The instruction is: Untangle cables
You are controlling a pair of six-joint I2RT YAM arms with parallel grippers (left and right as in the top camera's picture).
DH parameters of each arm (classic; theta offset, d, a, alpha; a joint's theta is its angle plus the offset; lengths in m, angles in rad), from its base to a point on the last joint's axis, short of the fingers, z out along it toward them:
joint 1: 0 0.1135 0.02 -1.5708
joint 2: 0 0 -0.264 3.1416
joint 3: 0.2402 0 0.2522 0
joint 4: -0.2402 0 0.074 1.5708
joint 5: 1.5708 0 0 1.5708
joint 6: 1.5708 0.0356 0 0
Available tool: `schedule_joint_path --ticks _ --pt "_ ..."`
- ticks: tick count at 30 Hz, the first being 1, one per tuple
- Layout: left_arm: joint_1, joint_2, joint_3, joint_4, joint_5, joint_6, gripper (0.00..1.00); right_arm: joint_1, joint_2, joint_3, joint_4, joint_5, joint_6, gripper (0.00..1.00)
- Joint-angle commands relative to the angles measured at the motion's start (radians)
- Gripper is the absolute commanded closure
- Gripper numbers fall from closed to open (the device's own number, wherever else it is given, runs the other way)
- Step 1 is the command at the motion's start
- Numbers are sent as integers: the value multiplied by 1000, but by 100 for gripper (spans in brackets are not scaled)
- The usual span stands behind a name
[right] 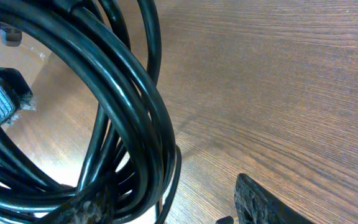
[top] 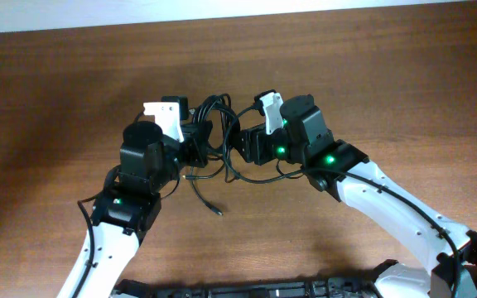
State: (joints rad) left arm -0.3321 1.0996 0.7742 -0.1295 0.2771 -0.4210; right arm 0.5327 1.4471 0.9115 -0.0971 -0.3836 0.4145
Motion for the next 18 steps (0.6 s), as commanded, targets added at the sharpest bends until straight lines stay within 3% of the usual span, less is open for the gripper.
schedule_joint_path --ticks 1,8,12,18 --pt "-12 -13 8 24 71 -24 100 12 14 2 13 -31 -4 41" --pt "-48 -13 8 28 101 -24 100 12 14 2 72 -70 14 41" --pt "-49 -13 8 32 100 2 100 1 14 2 40 71 13 41" --pt "5 -13 8 31 106 10 100 -68 14 2 11 82 9 41"
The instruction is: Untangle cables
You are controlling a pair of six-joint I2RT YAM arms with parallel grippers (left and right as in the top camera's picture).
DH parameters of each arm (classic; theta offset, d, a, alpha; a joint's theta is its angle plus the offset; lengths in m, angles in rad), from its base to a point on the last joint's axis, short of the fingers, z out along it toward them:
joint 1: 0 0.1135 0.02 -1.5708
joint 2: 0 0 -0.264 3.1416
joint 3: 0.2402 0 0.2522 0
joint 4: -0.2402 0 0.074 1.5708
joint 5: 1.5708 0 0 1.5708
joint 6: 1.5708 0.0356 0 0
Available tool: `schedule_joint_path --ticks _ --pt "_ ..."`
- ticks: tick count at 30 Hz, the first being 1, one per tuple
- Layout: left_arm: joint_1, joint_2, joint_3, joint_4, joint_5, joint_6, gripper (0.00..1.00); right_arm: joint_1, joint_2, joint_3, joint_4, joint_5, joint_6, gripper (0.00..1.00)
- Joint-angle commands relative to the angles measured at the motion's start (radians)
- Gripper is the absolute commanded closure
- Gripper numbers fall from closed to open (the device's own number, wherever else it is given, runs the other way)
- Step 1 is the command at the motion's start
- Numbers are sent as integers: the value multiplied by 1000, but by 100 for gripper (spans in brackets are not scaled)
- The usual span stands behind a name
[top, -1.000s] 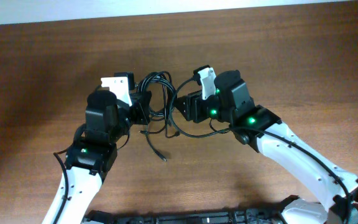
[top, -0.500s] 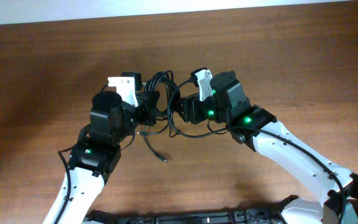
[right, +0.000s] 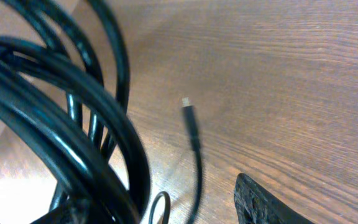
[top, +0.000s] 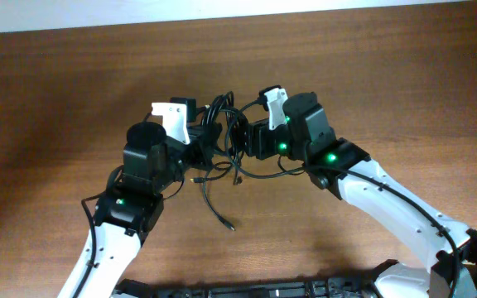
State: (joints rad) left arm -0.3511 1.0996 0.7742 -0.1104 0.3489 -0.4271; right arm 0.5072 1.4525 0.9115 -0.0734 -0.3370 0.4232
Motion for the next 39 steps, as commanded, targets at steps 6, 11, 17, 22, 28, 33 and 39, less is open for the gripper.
schedule_joint_path --ticks 6,11,17,22,28,33,39 --pt "27 -13 8 47 299 146 100 -87 9 2 -12 36 0 47" --pt "27 -13 8 51 333 145 100 -34 25 2 14 35 0 46" --pt "27 -13 8 55 396 188 100 0 101 2 114 39 -3 47" --pt "92 -13 8 -31 395 244 100 -127 102 2 53 7 -4 96" --pt "275 -13 8 -153 301 249 58 -296 101 2 -21 -143 -53 96" --pt "322 -13 8 -144 304 249 22 -319 79 2 -24 -233 -168 96" --pt "310 -13 8 -11 499 515 21 -295 74 2 -46 -517 -368 96"
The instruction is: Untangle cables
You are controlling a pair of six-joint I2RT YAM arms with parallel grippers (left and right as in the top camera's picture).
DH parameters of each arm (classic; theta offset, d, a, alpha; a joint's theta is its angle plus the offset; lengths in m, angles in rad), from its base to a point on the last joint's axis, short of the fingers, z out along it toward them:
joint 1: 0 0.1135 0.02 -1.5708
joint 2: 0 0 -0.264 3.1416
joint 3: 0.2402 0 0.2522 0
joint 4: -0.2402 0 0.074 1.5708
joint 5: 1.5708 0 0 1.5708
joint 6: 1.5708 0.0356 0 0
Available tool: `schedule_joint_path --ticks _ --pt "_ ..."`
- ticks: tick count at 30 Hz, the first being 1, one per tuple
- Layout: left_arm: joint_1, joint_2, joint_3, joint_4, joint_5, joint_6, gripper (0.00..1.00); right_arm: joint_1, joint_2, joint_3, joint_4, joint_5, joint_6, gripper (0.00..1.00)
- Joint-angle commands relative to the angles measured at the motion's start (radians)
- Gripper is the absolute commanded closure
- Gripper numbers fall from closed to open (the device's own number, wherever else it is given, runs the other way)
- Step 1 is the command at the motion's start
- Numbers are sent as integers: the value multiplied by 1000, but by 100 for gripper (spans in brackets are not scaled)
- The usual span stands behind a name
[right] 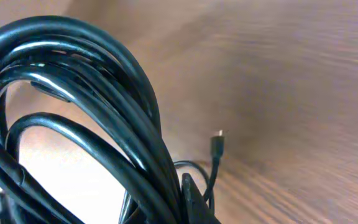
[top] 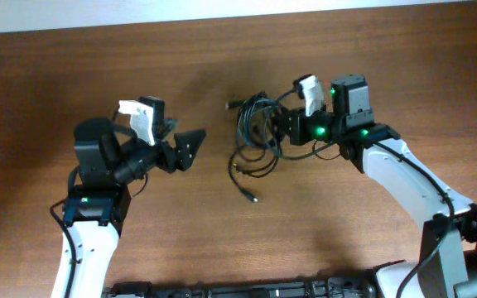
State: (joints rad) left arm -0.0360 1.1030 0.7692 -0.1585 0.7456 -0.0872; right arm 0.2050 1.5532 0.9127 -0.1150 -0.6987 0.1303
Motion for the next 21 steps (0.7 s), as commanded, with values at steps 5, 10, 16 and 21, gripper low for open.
schedule_joint_path --ticks 5,10,16,21 --pt "-124 -16 13 91 -111 194 26 79 -27 0 -9 -104 -133 96" --pt "-193 8 13 92 -135 176 26 174 -27 5 -13 85 -163 96" --pt "-193 67 13 95 -178 136 41 235 -41 6 -45 166 -280 96" --pt "-195 142 13 90 -122 137 41 279 -78 7 -130 316 -387 96"
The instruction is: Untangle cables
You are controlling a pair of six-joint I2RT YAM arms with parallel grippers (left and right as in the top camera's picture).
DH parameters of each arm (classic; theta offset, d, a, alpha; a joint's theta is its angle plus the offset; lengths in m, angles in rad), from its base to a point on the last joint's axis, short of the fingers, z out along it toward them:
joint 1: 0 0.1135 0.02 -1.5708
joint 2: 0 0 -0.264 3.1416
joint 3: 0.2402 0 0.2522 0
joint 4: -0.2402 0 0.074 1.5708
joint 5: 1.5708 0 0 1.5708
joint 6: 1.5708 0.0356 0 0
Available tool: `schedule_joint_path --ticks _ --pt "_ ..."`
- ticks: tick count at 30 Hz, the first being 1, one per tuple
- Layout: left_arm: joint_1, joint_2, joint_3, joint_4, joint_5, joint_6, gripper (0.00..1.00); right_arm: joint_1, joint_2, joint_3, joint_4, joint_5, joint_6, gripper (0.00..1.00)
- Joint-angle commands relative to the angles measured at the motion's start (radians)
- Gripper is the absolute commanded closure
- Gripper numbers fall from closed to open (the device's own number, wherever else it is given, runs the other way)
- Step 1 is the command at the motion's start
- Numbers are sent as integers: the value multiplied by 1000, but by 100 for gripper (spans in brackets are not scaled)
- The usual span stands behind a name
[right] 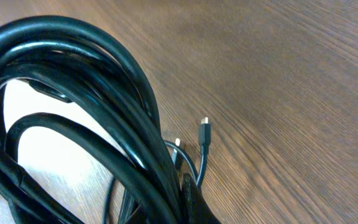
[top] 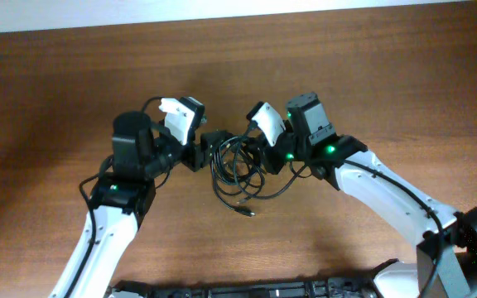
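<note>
A tangled bundle of black cables [top: 238, 170] hangs over the wooden table [top: 371, 74] between the two arms. My right gripper [top: 263, 156] is shut on the bundle's right side. In the right wrist view its gripper [right: 180, 200] has a dark finger [right: 194, 198] pressed against thick black coils [right: 73, 93]. Two thin plug ends [right: 204, 124] dangle beyond the coils. A loose cable end with a plug [top: 247, 213] trails toward the front. My left gripper [top: 208, 149] is at the bundle's left edge; whether its fingers hold a strand is hidden.
A white wall strip [top: 222, 10] borders the far edge of the table. Both forearms [top: 387, 194] angle in from the front corners. A dark bar [top: 247, 290] runs along the front edge.
My left gripper was open and well left of the bundle; now it is at the bundle's left edge. My right gripper has moved left and nearer the front with the bundle.
Both grippers were close together at the bundle in the middle of the table, and stayed so with a loose end hanging lower. Then the left gripper was open and apart while the right held the bundle alone. Now both meet at the bundle again.
</note>
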State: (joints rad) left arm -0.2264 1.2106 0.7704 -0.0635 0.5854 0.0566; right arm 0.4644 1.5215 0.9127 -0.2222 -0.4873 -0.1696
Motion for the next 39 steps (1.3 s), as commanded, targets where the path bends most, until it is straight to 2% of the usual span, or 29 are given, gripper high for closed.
schedule_joint_path --ticks 1,9,11,14,15,17,19,23,25,29,31,33,36,39 --pt "-10 41 12 -17 43 -6 41 21 -52 8 -34 123 -94 96" --pt "-81 92 12 -180 46 68 44 21 -92 8 -52 133 -148 96" --pt "-97 108 12 -196 18 72 55 21 -101 8 -52 133 -148 96" --pt "-99 122 12 -223 -37 72 64 21 -122 8 -59 134 -148 96" --pt "-98 123 12 -235 -53 72 75 19 -136 8 -60 142 -148 96" --pt "-98 122 12 -263 -123 72 86 18 -161 8 -74 253 -148 96" --pt "-98 122 12 -291 -188 71 87 18 -175 8 -95 363 -148 96" --pt "-96 122 13 -293 -265 12 83 18 -180 8 -106 457 -126 96" --pt "-67 121 14 -278 -287 -73 58 19 -180 8 -115 457 -126 96" --pt "-37 92 55 -278 -205 -68 38 20 -180 8 -138 423 -138 96" --pt "-23 70 79 -274 -125 -8 36 20 -180 8 -149 358 -195 96" --pt "-16 57 91 -261 60 148 27 20 -180 8 -150 219 -301 96" --pt "-18 67 91 -271 87 159 27 20 -180 8 -150 154 -351 96" --pt "-18 68 91 -271 106 159 38 20 -180 8 -150 152 -351 96"
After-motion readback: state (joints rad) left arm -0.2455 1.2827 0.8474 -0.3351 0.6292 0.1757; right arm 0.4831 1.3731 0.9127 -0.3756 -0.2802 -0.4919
